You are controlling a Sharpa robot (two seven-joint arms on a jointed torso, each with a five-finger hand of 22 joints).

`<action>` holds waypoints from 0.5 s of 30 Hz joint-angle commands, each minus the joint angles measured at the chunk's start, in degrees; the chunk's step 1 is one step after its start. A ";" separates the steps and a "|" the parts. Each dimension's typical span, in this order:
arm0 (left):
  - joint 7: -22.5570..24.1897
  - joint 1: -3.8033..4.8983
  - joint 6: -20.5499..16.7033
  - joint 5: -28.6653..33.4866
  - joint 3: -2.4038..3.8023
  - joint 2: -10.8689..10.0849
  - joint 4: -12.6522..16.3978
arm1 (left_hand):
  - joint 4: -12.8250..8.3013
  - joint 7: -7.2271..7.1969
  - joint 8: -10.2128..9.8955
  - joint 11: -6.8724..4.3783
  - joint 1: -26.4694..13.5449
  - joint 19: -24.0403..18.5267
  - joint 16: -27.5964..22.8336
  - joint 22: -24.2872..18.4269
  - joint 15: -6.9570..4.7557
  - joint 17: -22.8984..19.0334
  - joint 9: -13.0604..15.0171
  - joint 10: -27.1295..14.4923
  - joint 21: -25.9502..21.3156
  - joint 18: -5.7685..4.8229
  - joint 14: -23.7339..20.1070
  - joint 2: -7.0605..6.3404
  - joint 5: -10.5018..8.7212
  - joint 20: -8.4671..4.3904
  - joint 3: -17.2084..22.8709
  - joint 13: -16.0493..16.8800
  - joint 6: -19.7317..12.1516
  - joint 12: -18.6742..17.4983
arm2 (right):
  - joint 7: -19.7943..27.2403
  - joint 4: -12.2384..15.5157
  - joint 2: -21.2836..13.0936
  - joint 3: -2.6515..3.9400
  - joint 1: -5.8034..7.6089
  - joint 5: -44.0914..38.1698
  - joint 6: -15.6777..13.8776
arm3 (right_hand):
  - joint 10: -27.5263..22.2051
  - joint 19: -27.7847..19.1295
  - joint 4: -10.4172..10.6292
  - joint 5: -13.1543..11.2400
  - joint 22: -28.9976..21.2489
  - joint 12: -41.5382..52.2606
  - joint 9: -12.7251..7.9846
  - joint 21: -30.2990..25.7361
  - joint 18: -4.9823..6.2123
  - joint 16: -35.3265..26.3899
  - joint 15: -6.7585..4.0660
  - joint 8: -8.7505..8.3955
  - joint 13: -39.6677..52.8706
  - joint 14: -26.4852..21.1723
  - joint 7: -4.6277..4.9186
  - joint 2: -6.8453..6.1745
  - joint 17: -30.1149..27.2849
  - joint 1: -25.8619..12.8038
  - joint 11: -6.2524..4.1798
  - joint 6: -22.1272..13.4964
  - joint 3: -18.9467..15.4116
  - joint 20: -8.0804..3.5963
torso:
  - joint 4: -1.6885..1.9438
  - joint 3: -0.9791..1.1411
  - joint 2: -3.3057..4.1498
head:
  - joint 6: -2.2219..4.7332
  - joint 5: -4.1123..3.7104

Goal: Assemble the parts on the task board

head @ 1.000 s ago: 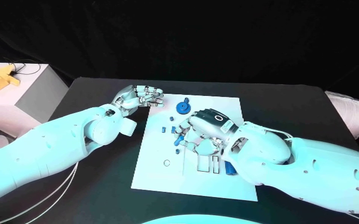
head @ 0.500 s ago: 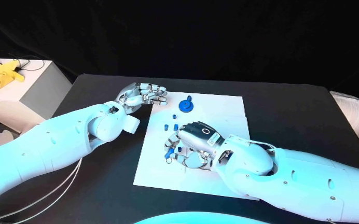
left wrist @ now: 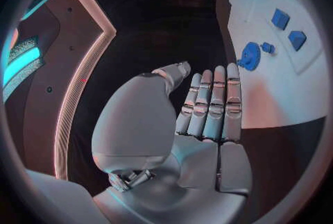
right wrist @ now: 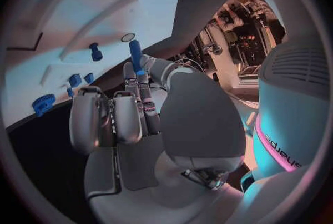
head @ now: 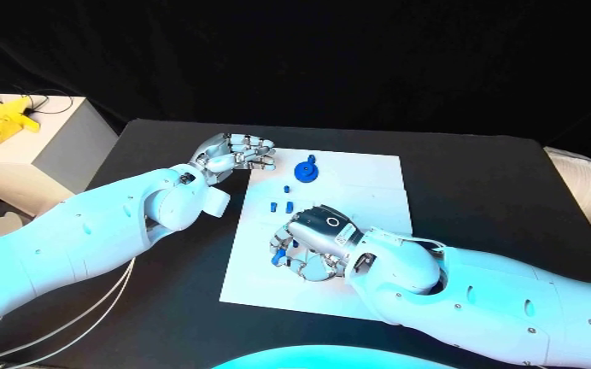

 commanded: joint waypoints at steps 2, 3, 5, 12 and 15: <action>0.62 -0.01 0.35 0.32 0.04 0.01 0.20 | -0.21 0.05 -0.21 0.18 -0.30 -0.13 -0.33 -0.18 0.42 0.08 -0.11 -0.03 -0.26 0.16 0.04 0.50 0.00 0.44 0.09 0.07 0.20 0.17 | -1.06 -0.18 0.34 -0.03 -0.20 -3.21 1.22 | 2.16 0.48 -0.27 0.39 -0.06 0.08 0.07 -0.25 -0.76 0.02 -0.23 0.23 1.26 1.14 0.16 1.80 -0.01 1.22 -1.59 0.32 0.55 -0.30 | -0.01 0.03 -0.04 | -0.20 -0.04; 0.62 -0.01 0.35 0.32 0.04 0.01 0.20 | -0.21 0.05 -0.21 0.18 -0.30 -0.13 -0.33 -0.18 0.42 0.08 -0.11 -0.03 -0.26 0.16 0.04 0.50 0.00 0.44 0.09 0.07 0.20 0.17 | -1.17 -0.24 0.41 -0.04 -0.23 -3.34 1.24 | 2.16 0.48 -0.27 0.39 -0.06 0.08 0.07 -0.25 -0.76 0.02 -0.23 0.23 1.26 1.14 0.16 1.80 -0.01 1.22 -1.59 0.32 0.55 -0.30 | -0.01 0.03 -0.04 | -0.20 -0.04; 0.61 -0.01 0.37 0.32 0.04 0.01 0.20 | -0.20 0.04 -0.20 0.17 -0.30 -0.14 -0.36 -0.20 0.42 0.09 -0.11 0.00 -0.28 0.16 0.04 0.52 0.00 0.45 0.10 0.08 0.22 0.18 | -1.39 -0.38 0.55 -0.08 -0.28 -3.56 1.33 | 2.16 0.47 -0.33 0.36 -0.07 0.05 0.11 -0.27 -0.76 0.05 -0.22 0.26 1.28 1.15 0.16 1.78 0.05 1.19 -1.59 0.30 0.61 -0.30 | 0.00 0.03 -0.03 | -0.22 -0.05; 0.57 -0.01 0.32 0.32 0.04 -0.13 0.29 | -0.20 0.04 -0.20 0.17 -0.30 -0.14 -0.36 -0.20 0.42 0.09 -0.11 0.00 -0.28 0.16 0.04 0.52 0.00 0.45 0.10 0.08 0.22 0.18 | -1.76 -0.64 0.63 -0.15 -0.37 -3.89 2.05 | 2.16 0.47 -0.33 0.36 -0.07 0.05 0.11 -0.27 -0.76 0.05 -0.22 0.26 1.28 1.15 0.16 1.78 0.05 1.19 -1.59 0.30 0.61 -0.30 | 0.03 -0.01 0.00 | -0.30 -0.10; 0.56 -0.01 0.30 0.32 0.04 -0.20 0.35 | -0.20 0.04 -0.20 0.17 -0.30 -0.14 -0.36 -0.20 0.42 0.09 -0.11 0.00 -0.28 0.16 0.04 0.52 0.00 0.45 0.10 0.08 0.22 0.18 | -2.12 -0.75 0.62 -0.17 -0.38 -4.35 2.64 | 2.16 0.47 -0.34 0.36 -0.06 0.05 0.12 -0.26 -0.76 0.05 -0.22 0.26 1.28 1.15 0.16 1.78 0.05 1.18 -1.59 0.29 0.62 -0.30 | 0.03 -0.01 -0.02 | -0.34 -0.09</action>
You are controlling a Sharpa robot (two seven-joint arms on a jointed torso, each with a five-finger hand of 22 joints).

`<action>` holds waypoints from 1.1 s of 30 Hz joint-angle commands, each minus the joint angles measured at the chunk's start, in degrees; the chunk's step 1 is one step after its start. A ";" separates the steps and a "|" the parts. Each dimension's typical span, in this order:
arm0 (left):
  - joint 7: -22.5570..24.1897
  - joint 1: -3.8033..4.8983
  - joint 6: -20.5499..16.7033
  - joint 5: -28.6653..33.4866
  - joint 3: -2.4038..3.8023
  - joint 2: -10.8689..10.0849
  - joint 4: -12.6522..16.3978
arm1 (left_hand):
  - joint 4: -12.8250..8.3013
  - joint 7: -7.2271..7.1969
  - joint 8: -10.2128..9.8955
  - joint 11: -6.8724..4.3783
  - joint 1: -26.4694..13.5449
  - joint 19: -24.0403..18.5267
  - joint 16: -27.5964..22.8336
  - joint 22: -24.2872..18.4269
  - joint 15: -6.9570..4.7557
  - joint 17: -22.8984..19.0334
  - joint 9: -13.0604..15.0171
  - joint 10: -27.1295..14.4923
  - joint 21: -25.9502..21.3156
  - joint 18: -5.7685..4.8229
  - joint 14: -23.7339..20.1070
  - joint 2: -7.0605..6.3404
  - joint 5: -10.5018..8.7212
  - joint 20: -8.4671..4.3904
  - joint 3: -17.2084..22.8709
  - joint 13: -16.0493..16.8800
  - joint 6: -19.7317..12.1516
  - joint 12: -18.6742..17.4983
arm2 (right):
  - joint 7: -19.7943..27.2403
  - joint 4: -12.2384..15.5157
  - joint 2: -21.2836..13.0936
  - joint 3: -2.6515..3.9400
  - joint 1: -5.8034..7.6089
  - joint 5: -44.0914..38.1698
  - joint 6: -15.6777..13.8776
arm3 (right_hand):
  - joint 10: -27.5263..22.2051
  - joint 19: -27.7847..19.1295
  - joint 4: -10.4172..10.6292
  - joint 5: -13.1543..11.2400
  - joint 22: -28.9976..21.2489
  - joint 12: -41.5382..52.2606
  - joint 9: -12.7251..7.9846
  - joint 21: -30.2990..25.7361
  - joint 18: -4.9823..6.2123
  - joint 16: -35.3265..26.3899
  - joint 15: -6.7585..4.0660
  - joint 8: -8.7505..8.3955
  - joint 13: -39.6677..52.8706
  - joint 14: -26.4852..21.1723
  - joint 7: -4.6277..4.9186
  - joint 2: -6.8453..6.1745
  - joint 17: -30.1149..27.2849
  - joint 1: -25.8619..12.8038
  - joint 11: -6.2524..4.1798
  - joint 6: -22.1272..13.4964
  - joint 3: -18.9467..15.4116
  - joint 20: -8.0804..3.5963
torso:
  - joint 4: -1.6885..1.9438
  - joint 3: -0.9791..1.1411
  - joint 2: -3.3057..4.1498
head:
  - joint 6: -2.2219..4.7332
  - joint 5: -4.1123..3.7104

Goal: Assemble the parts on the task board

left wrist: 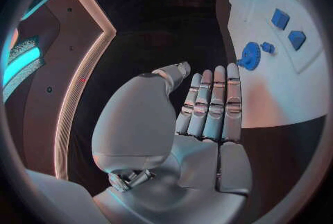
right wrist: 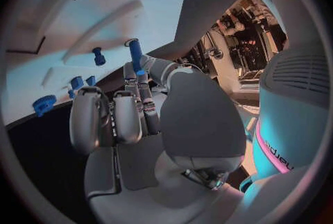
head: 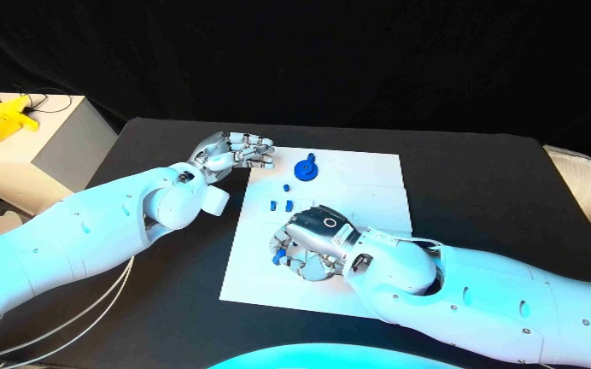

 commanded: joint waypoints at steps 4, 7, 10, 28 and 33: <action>0.54 -0.01 0.32 0.29 0.04 -0.04 0.22 | -0.20 0.04 -0.20 0.17 -0.07 -0.14 -0.36 -0.06 0.42 0.09 -0.05 0.00 -0.28 0.16 0.04 0.29 0.00 0.45 0.10 0.08 0.22 0.18 | -1.41 -0.18 0.03 -0.04 -0.07 -2.48 2.13 | 2.17 0.48 -0.25 0.11 -0.01 0.23 0.10 -0.21 -0.78 0.05 -0.21 0.46 1.31 1.15 0.03 1.77 0.04 1.12 -1.57 0.21 0.67 -0.29 | -0.01 0.00 -0.06 | -0.15 0.07; 0.51 -0.01 0.34 0.29 0.04 -0.10 0.24 | -0.20 0.04 -0.20 0.17 -0.07 -0.14 -0.36 -0.06 0.42 0.09 -0.05 0.00 -0.28 0.16 0.04 0.29 0.00 0.45 0.10 0.08 0.22 0.18 | -2.00 -0.15 -0.06 -0.05 -0.07 -3.13 2.13 | 2.18 0.49 -0.27 0.07 0.03 0.21 0.12 -0.18 -0.79 0.07 -0.20 0.48 1.32 1.16 0.03 1.76 0.09 1.08 -1.57 0.20 0.69 -0.29 | -0.01 0.01 -0.05 | -0.15 0.03; 0.50 -0.01 0.36 0.29 0.04 -0.15 0.25 | -0.20 0.03 -0.19 0.16 -0.11 -0.16 -0.48 -0.14 0.43 0.11 -0.06 0.06 -0.40 0.17 0.04 0.30 0.00 0.48 0.10 0.09 0.29 0.21 | -2.39 0.02 -0.25 -0.05 -0.07 -3.62 1.92 | 2.18 0.49 -0.27 0.07 0.03 0.21 0.12 -0.18 -0.79 0.07 -0.20 0.48 1.32 1.16 0.03 1.76 0.09 1.08 -1.57 0.20 0.69 -0.29 | -0.02 0.02 -0.03 | -0.12 0.06; 0.41 0.00 0.38 0.30 0.04 -0.28 0.32 | -0.20 0.03 -0.19 0.16 -0.11 -0.16 -0.48 -0.14 0.43 0.11 -0.06 0.06 -0.40 0.17 0.04 0.30 0.00 0.48 0.10 0.09 0.29 0.21 | -0.67 -0.26 0.54 -0.09 -0.07 -2.74 1.85 | -0.30 -0.32 -0.10 -1.28 -1.40 -1.23 0.36 -1.86 -0.44 -0.98 0.53 -0.29 1.12 0.63 0.65 -0.87 -1.74 -2.34 -0.69 -1.91 -0.60 0.27 | -0.01 -0.02 -0.07 | -0.23 -0.04; 0.39 0.00 0.41 0.30 0.04 -0.29 0.30 | -0.20 0.03 -0.19 0.16 -0.11 -0.16 -0.48 -0.14 0.43 0.11 -0.06 0.06 -0.40 0.17 0.04 0.30 0.00 0.48 0.10 0.09 0.29 0.21 | 0.60 -0.58 0.88 -0.21 -0.07 -1.69 1.30 | -3.40 -1.27 0.77 -2.78 -3.48 -1.24 -0.04 -4.18 0.06 -1.72 1.10 -1.37 0.29 0.28 0.94 -2.63 -2.90 -4.12 -0.02 -3.53 -1.48 0.83 | 0.00 -0.01 -0.06 | -0.22 -0.05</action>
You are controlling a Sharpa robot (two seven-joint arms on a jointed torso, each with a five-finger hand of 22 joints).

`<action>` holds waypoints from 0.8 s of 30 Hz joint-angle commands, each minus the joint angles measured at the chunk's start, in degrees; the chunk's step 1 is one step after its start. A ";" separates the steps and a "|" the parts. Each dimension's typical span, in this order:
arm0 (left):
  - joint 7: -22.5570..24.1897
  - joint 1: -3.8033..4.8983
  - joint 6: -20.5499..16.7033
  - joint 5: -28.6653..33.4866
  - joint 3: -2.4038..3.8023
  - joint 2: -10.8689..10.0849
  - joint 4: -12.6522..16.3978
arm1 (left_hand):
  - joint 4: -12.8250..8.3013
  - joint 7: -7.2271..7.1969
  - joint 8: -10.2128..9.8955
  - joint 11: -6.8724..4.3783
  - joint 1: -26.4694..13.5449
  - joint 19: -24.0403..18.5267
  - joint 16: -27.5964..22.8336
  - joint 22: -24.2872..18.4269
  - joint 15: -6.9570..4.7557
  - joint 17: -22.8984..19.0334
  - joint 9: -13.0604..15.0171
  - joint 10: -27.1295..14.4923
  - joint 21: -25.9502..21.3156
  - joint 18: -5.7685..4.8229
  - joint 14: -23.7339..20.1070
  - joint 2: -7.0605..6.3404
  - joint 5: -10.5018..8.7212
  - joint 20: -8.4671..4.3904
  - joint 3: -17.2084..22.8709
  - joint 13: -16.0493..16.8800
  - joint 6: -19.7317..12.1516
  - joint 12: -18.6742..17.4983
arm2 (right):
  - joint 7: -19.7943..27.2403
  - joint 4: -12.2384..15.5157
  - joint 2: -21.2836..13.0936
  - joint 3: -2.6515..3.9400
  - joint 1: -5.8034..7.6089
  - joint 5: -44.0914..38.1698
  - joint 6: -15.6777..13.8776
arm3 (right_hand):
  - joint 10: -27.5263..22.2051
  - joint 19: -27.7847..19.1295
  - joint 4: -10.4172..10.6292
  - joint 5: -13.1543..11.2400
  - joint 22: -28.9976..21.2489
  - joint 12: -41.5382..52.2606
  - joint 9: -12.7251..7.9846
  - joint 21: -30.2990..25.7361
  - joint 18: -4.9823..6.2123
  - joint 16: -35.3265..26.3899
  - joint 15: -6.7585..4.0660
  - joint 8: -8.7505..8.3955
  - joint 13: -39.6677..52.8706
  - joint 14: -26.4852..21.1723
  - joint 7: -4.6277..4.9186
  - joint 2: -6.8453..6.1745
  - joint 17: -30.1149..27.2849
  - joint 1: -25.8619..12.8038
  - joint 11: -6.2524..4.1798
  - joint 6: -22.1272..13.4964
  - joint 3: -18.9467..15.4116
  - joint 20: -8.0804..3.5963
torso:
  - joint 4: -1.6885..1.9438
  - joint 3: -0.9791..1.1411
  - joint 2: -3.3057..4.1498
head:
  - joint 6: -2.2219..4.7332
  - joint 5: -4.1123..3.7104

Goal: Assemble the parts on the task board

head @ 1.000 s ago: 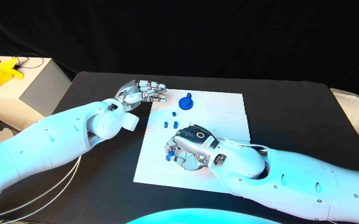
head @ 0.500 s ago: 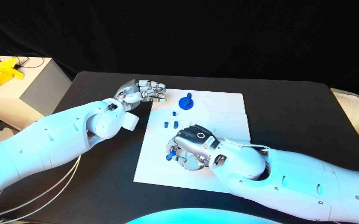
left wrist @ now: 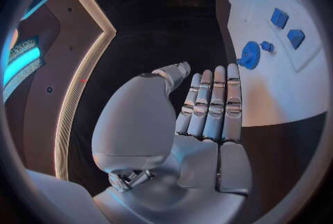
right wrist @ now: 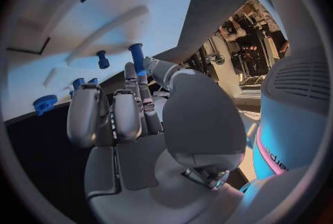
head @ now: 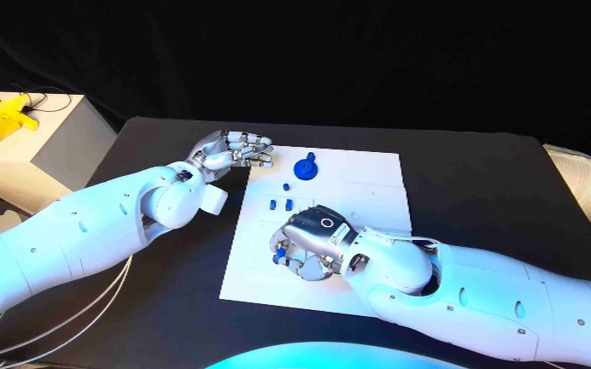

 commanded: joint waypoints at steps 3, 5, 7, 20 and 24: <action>0.42 0.00 0.42 0.27 0.03 0.03 0.14 | -0.20 0.03 -0.19 0.16 -0.11 0.06 -0.20 -0.05 0.43 0.06 -0.07 0.07 -0.17 0.17 0.04 0.30 0.00 0.27 0.10 0.05 0.29 0.21 | 2.59 -0.25 0.39 -0.15 -0.04 1.44 -0.09 | -2.43 -1.31 0.34 -0.72 -2.26 -0.39 -0.41 -2.46 0.46 -0.66 0.56 -0.80 -1.03 0.00 0.10 -2.29 -0.98 -0.99 0.54 -1.06 -0.86 0.30 | -0.02 0.01 -0.02 | -0.04 -0.04; 0.41 0.00 0.44 0.27 0.03 0.03 0.14 | -0.20 0.03 -0.19 0.16 -0.11 0.06 -0.20 -0.05 0.43 0.06 -0.07 0.07 -0.17 0.17 0.04 0.30 0.00 0.27 0.10 0.05 0.29 0.21 | 2.83 -0.33 0.45 -0.20 -0.04 1.66 -0.07 | -2.97 -1.53 0.54 -0.43 -2.75 -0.32 -0.52 -3.04 0.58 -0.93 0.63 -1.05 -1.17 -0.12 0.10 -2.65 -1.41 -1.29 0.60 -1.39 -1.32 0.40 | -0.02 0.01 -0.02 | -0.04 -0.04; 0.39 0.00 0.47 0.27 0.03 0.02 0.13 | -0.20 0.03 -0.19 0.16 -0.11 0.06 -0.20 -0.05 0.43 0.06 -0.07 0.07 -0.17 0.17 0.04 0.30 0.00 0.27 0.10 0.05 0.29 0.21 | 3.04 -0.43 0.51 -0.25 -0.04 1.88 -0.10 | -4.26 -2.04 0.68 -0.13 -3.96 -0.34 -0.72 -4.41 0.85 -1.51 0.73 -1.52 -1.45 -0.38 0.13 -3.03 -2.31 -1.41 0.71 -2.04 -2.16 0.52 | -0.01 0.01 0.00 | -0.03 -0.06; 0.24 0.00 0.57 0.27 0.03 -0.09 0.13 | -0.20 0.02 -0.23 0.15 -0.18 0.08 -0.44 -0.19 0.44 0.11 -0.12 0.10 -0.39 0.20 0.07 0.29 -0.01 0.32 0.08 0.05 0.34 0.20 | 2.92 -0.53 0.04 -0.36 -0.04 2.54 -2.42 | -12.21 -4.96 5.23 -1.61 -13.82 0.41 -3.04 -16.19 2.75 -5.60 1.65 -4.74 -3.34 -2.31 0.22 0.84 -8.13 4.89 1.87 -5.32 -21.76 1.47 | -0.03 0.04 0.03 | 0.03 -0.19; 0.20 0.00 0.57 0.27 0.03 -0.10 0.12 | -0.20 0.02 -0.23 0.15 -0.18 0.08 -0.44 -0.19 0.44 0.11 -0.12 0.10 -0.39 0.20 0.07 0.29 -0.01 0.32 0.08 0.05 0.34 0.20 | 2.70 -0.51 -0.16 -0.36 -0.05 2.63 -3.43 | -14.84 -5.10 13.19 -1.15 -16.47 2.25 -3.73 -19.67 3.21 -6.28 1.97 -5.17 -4.23 -2.94 0.53 0.57 -9.45 11.17 2.25 -6.44 -29.11 1.63 | -0.07 0.04 0.02 | 0.09 -0.29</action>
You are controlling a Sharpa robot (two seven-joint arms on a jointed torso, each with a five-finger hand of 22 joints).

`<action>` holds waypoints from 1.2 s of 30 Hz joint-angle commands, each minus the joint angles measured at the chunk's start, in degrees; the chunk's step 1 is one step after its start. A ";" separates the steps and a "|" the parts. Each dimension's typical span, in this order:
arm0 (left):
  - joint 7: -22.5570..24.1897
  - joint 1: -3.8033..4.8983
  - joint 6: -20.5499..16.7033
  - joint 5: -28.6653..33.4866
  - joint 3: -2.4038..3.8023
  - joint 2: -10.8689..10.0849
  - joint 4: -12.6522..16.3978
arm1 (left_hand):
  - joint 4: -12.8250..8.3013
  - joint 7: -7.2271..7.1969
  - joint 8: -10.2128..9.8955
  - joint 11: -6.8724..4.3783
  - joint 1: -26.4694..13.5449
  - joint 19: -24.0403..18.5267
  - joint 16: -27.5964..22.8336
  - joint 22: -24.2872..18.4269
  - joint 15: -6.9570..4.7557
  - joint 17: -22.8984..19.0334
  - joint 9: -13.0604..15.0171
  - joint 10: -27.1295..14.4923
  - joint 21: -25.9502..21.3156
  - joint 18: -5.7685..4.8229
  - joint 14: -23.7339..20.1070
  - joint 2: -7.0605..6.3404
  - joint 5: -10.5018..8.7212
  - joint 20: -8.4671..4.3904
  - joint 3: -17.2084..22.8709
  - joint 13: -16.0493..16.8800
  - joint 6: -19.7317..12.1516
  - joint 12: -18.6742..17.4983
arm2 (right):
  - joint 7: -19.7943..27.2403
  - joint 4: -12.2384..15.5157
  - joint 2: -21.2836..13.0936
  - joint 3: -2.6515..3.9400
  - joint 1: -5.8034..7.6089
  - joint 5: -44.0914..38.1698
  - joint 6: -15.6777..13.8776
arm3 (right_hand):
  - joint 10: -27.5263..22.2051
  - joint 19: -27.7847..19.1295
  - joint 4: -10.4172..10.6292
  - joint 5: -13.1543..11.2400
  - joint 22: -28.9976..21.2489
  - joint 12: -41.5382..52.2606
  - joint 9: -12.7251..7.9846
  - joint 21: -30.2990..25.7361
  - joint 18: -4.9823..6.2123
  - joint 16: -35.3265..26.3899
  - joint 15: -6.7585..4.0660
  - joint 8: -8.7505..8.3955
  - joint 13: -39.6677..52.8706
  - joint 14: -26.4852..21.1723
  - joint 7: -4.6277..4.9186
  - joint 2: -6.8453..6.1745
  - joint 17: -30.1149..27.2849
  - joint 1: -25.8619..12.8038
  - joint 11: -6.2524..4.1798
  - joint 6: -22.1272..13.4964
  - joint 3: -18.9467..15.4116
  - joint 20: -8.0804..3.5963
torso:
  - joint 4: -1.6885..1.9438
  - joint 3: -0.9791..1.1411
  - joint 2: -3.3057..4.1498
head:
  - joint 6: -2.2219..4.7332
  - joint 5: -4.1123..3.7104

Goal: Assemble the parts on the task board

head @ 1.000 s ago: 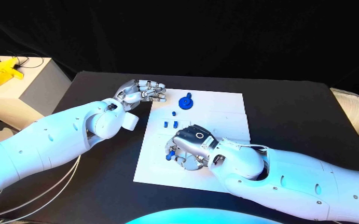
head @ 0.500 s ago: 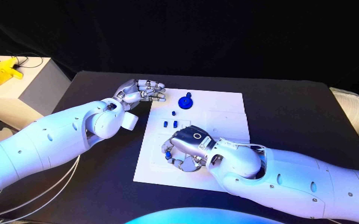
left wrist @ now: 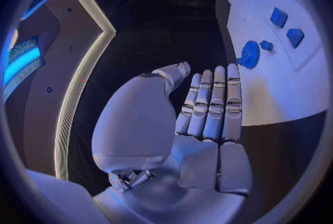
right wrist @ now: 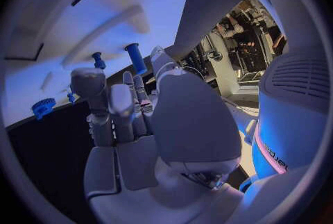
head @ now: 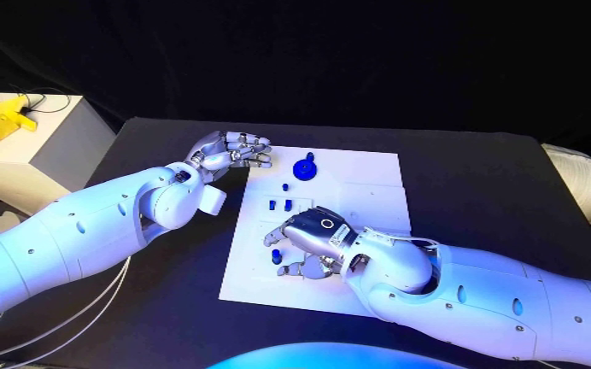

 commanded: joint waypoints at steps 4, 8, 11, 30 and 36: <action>0.24 0.00 0.54 0.26 0.03 0.02 0.13 | -0.20 0.02 -0.24 0.16 -0.20 0.09 -0.23 -0.07 0.44 0.06 -0.05 0.09 -0.42 0.21 0.07 0.28 -0.01 0.33 0.07 0.06 0.34 0.20 | 0.22 0.06 -0.25 -0.01 -0.05 0.40 -2.95 | -1.42 -0.15 3.23 0.28 -0.97 0.74 -0.29 -1.35 0.55 -0.48 0.01 -0.39 -0.23 -0.62 -0.03 -0.47 -0.66 2.36 0.19 -0.79 -2.22 -0.07 | 0.02 0.00 0.02 | 0.11 -0.25; 0.23 0.00 0.55 0.26 0.03 0.02 0.14 | -0.20 0.02 -0.24 0.16 -0.20 0.09 -0.23 -0.07 0.44 0.06 -0.05 0.09 -0.42 0.21 0.07 0.28 -0.01 0.33 0.07 0.06 0.34 0.20 | 0.15 0.18 -0.54 -0.01 -0.06 0.61 -4.17 | -1.99 -0.25 3.26 0.43 -1.45 0.75 -0.42 -1.95 0.63 -0.66 0.09 -0.52 -0.26 -0.73 -0.09 -0.56 -0.96 2.55 0.31 -1.26 -2.57 -0.01 | 0.01 0.01 0.00 | 0.23 -0.49; 0.25 0.00 0.55 0.27 0.03 0.03 0.17 | -0.20 0.02 -0.24 0.16 -0.20 0.09 -0.23 -0.07 0.44 0.06 -0.05 0.09 -0.42 0.21 0.07 0.28 -0.01 0.33 0.07 0.06 0.34 0.20 | 0.72 0.69 -1.76 0.01 -0.01 2.48 -5.99 | -2.00 -0.07 3.24 1.13 -1.47 1.23 -0.64 -2.06 0.64 -0.73 0.08 -0.57 -0.16 -0.69 -0.16 -0.11 -1.16 2.96 0.27 -1.98 -2.38 0.01 | 0.05 -0.01 -0.04 | 0.41 -0.67; 0.76 -0.01 0.37 0.45 0.03 0.07 0.15 | -0.19 0.02 -0.26 0.16 -0.22 0.14 -0.34 -0.13 0.44 0.10 -0.09 0.10 -0.52 0.23 0.13 0.32 0.00 0.35 0.08 0.05 0.36 0.19 | 5.12 3.87 -20.17 0.54 9.76 49.10 5.12 | 24.31 5.80 2.52 8.60 10.32 66.45 1.81 10.09 -1.74 9.42 -4.04 6.64 62.44 4.69 -2.28 1.26 15.45 -5.51 -5.28 4.50 4.21 -3.90 | -0.15 0.00 -0.21 | 1.49 -4.22; 1.32 -0.02 1.65 0.95 0.02 0.10 0.48 | -0.24 -0.06 -0.31 0.14 -0.20 0.14 -0.45 -0.20 0.45 0.12 -0.12 0.08 -0.62 0.22 0.13 0.30 0.05 0.37 0.10 0.05 0.33 0.17 | -2.45 6.02 -26.94 0.49 10.83 50.10 13.04 | 29.26 6.65 3.03 9.86 15.65 78.13 6.92 15.43 -2.69 14.58 -4.67 12.33 77.73 5.94 -3.19 1.60 24.76 -11.24 -5.69 3.84 2.58 -4.35 | -0.46 -0.21 -0.51 | 1.24 -5.38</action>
